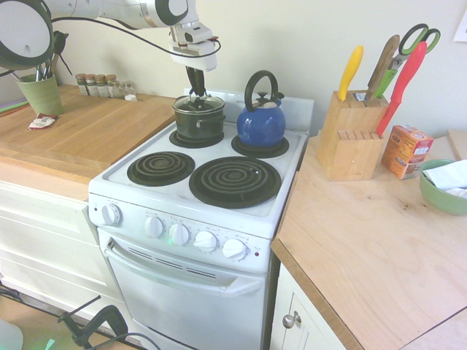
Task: Cover the lid of the pot
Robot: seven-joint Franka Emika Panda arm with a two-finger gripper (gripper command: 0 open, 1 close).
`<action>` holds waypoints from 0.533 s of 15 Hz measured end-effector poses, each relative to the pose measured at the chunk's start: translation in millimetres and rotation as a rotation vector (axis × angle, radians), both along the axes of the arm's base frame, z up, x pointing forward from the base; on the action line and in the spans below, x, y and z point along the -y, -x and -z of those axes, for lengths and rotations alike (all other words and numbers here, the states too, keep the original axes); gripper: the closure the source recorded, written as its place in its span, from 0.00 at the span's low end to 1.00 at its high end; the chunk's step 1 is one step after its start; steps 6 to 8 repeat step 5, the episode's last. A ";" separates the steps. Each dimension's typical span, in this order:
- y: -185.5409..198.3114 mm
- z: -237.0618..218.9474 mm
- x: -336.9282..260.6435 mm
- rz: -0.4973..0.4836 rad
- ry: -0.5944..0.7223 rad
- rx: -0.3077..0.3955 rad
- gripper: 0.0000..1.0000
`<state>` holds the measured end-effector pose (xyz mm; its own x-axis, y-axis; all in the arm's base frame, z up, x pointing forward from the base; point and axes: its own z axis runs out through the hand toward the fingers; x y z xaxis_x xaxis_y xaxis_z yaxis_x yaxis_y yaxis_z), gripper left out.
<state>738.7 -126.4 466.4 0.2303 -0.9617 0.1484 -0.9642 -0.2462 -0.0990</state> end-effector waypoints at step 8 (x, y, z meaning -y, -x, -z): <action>25.9 -91.7 -46.7 -0.065 0.042 0.065 0.00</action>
